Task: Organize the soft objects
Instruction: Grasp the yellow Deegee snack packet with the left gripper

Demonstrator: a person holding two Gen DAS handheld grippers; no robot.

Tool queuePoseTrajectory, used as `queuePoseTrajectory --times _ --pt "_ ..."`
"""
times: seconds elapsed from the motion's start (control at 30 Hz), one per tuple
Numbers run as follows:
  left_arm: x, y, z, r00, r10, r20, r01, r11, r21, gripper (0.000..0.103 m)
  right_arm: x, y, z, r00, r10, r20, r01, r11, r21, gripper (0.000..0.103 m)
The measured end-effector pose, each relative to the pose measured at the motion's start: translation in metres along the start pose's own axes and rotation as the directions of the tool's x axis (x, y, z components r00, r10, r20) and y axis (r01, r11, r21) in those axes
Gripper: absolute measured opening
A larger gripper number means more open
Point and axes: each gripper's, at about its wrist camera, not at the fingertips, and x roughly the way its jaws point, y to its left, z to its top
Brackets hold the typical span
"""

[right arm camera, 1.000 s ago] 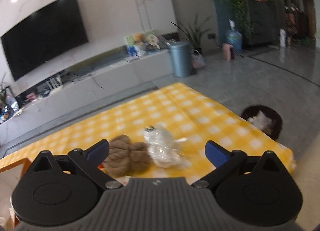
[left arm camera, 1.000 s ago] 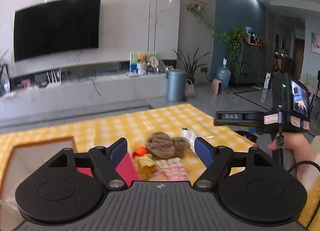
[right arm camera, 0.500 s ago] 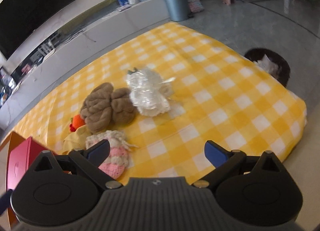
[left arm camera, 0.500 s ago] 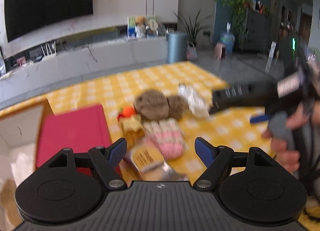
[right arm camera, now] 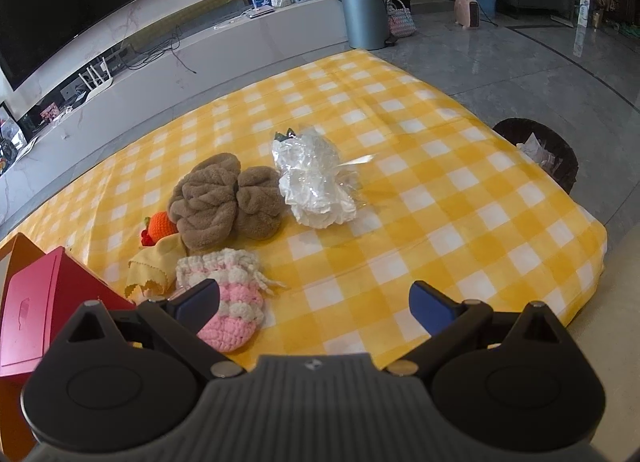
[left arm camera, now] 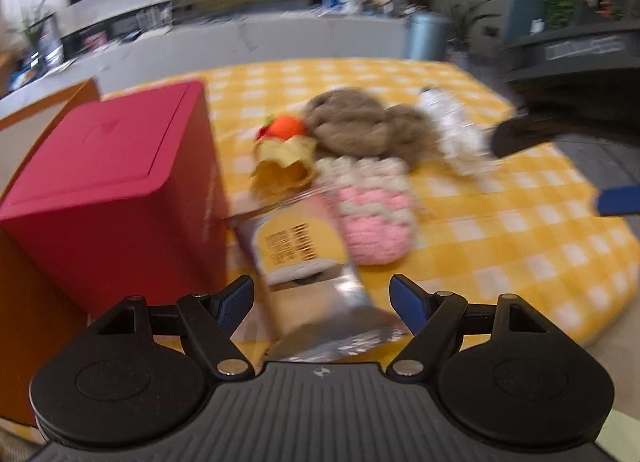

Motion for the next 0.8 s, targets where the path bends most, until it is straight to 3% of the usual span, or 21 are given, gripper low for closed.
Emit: queuePoseTrajectory --times 0.17,0.3,0.43,0.47,0.67,0.8 --pt "0.026 0.011 0.001 0.997 0.005 -0.076 -0.013 0.995 -0.101 0.093 0.002 -0.004 0.000 1.000 -0.008 -0.008 0.008 1.000 0.012 0.099" --pt "0.031 0.009 0.000 0.997 0.054 -0.059 -0.060 0.993 -0.097 0.094 0.002 -0.004 -0.001 1.000 -0.018 -0.006 0.018 1.000 0.006 0.099" --pt "0.026 0.005 -0.005 0.998 0.063 -0.015 -0.063 0.997 -0.047 0.062 0.002 -0.004 -0.001 1.000 -0.022 -0.005 0.022 1.000 0.007 0.099" --pt "0.024 0.005 -0.006 0.998 0.064 -0.014 -0.064 0.997 -0.035 0.058 0.003 -0.004 -0.001 1.000 -0.024 -0.006 0.024 1.000 0.007 0.099" --pt "0.016 0.009 -0.006 0.999 0.029 -0.030 -0.030 0.999 -0.024 0.054 0.005 0.002 -0.002 0.999 -0.031 -0.010 0.030 0.999 -0.028 0.099" --pt "0.012 0.014 -0.008 0.998 -0.042 -0.036 0.041 0.999 -0.024 0.054 0.008 0.012 -0.002 1.000 -0.010 -0.018 0.009 0.998 -0.069 0.099"
